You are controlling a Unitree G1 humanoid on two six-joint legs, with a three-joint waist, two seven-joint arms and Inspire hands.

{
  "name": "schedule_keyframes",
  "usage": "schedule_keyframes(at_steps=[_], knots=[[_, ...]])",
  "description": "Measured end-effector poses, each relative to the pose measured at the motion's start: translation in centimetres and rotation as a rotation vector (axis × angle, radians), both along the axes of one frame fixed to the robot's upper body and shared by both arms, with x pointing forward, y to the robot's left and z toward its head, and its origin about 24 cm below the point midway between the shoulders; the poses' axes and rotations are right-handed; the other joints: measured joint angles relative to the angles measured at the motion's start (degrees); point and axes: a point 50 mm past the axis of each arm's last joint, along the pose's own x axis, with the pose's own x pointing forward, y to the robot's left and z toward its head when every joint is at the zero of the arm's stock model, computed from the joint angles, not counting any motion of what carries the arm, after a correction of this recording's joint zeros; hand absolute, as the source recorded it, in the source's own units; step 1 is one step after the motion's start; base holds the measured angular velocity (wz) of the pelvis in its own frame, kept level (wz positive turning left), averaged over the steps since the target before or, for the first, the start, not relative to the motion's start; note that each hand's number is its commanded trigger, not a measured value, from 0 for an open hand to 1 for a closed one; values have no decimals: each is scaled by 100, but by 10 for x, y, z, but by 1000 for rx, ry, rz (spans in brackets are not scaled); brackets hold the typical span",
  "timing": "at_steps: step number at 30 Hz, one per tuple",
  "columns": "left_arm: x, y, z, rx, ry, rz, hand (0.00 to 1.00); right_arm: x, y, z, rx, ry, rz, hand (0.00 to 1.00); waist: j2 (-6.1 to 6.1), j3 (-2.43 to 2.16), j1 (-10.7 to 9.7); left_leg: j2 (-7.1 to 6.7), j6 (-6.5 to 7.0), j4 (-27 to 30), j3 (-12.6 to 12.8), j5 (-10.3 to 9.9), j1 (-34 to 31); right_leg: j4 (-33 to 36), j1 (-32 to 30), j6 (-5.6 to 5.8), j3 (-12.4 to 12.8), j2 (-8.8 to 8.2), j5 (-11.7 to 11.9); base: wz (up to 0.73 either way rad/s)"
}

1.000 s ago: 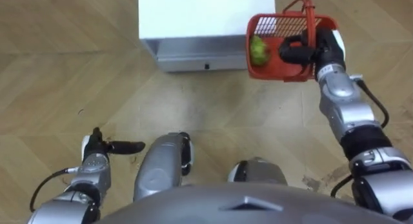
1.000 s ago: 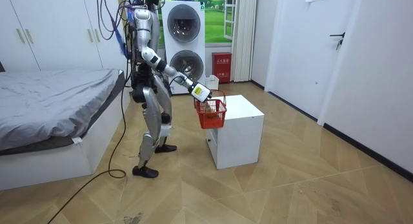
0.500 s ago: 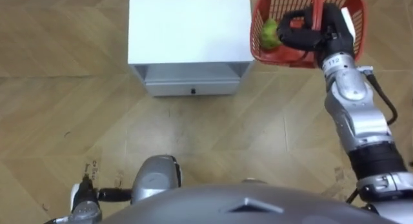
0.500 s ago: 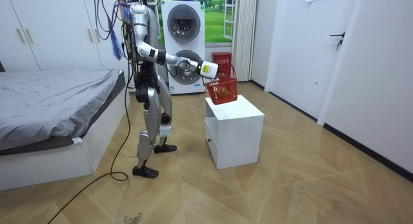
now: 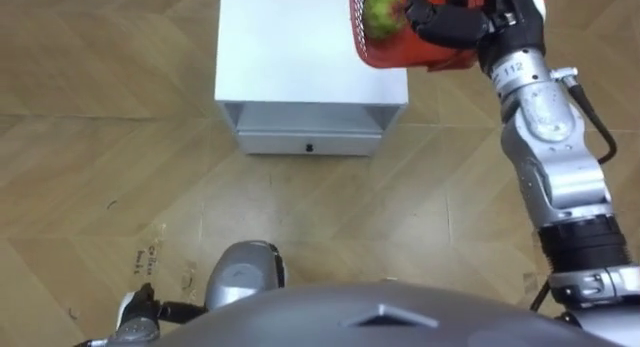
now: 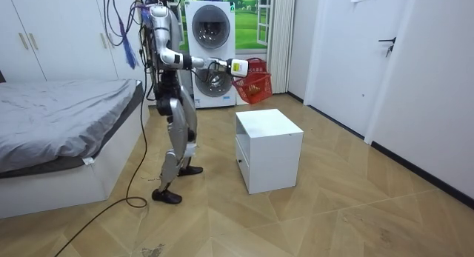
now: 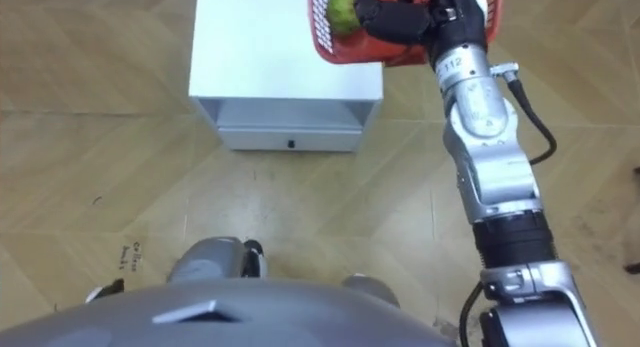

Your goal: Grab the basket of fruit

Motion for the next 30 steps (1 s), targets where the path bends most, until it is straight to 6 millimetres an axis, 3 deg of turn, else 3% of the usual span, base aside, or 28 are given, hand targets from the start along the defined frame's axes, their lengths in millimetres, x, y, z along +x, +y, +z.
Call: schedule_keyframes(at_steps=[1, 2, 3, 4, 5, 6, 8, 10, 11, 12, 13, 14, 15, 19, 23, 30], knots=[[0, 0, 0, 1, 0, 1, 0, 0, 0, -2, 2, 10, -2, 100, 0, 3, 24, -105, 92, 28, 7, -59, 100, 752, -261, 55, -1, -233, 164, 14], [-1, 1, 0, 2, 1, 1, 0, 0, 1, -3, 5, 13, -3, 100, 10, 11, 42, -156, 133, 36, 7, -84, 151, 1066, -381, 14, 11, -343, 300, 8], [1, 1, 0, 6, -2, -4, 0, 0, 4, -5, 13, 15, -2, 100, 40, 39, 32, -210, 214, 51, -14, -139, 297, 1561, -575, -96, 68, -484, 630, 7], [3, 2, 1, 12, -8, -8, 0, -1, 5, -7, 26, 23, 6, 100, 92, 63, 42, -232, 286, 48, -63, -192, 412, 1873, -726, -158, 179, -509, 1007, 10], [3, 4, 1, 17, -7, -9, 0, -1, 5, -8, 29, 29, 10, 100, 135, 76, 38, -245, 310, 25, -93, -206, 434, 1993, -822, -157, 260, -501, 1138, 9], [7, 7, 3, 27, -20, -17, 0, -1, 5, -10, 41, 40, 15, 100, 142, 74, 125, -246, 353, 0, -138, -230, 441, 2115, -994, -89, 353, -431, 1142, 9], [13, 11, 5, 41, -39, -29, 0, -1, 4, -16, 37, 67, 19, 100, 155, 71, 172, -181, 384, -44, -202, -245, 436, 1838, -1189, -30, 355, -187, 795, 13], [14, 12, 5, 57, -44, -54, 0, -3, 1, -27, 33, 112, 13, 100, 166, 66, 205, -135, 399, -150, -313, -237, 421, 651, -1273, -3, 488, 324, 650, 24], [14, 11, 5, 56, -42, -56, 0, -4, 1, -29, 32, 122, 11, 100, 167, 63, 228, -142, 399, -176, -329, -236, 423, 287, -1250, -8, 497, 412, 649, 20], [13, 9, 5, 52, -41, -56, 0, -4, 0, -32, 26, 136, 9, 100, 164, 62, 285, -164, 399, -190, -366, -236, 422, -459, -1176, -35, 465, 557, 669, 26], [14, 9, 5, 52, -42, -55, 0, -5, -1, -35, 23, 149, 8, 100, 163, 56, 292, -179, 397, -212, -453, -237, 413, -1022, -1080, -138, 372, 682, 785, 32], [14, 9, 5, 54, -43, -55, 0, -5, -1, -37, 23, 156, 7, 100, 151, 48, 305, -181, 395, -217, -491, -238, 415, -1222, -1022, -204, 330, 748, 917, 47], [12, 9, 4, 57, -35, -57, 0, -5, -3, -40, 19, 174, 2, 100, 191, 42, 336, -176, 379, -259, -538, -239, 448, -1467, -897, -355, 269, 862, 1227, 31], [-6, 6, 2, 51, 22, -50, 0, -1, -4, -40, 43, 179, 2, 100, 311, 34, 484, -103, 192, -760, -576, -102, 796, -2000, -493, -382, 193, 963, 1298, 15], [-17, 2, 0, 33, 69, -35, 0, 9, 4, -31, 36, 144, 17, 100, 307, 35, 471, -37, 155, -891, -660, -80, 824, -2217, -385, -424, 70, 1045, 1312, 14], [-17, 1, 0, 11, 85, -66, 0, 27, -2, -37, 25, 191, -34, 100, 299, 34, 491, -29, 147, -884, -795, -75, 617, -2277, -480, -429, -118, 1041, 1314, 13]])
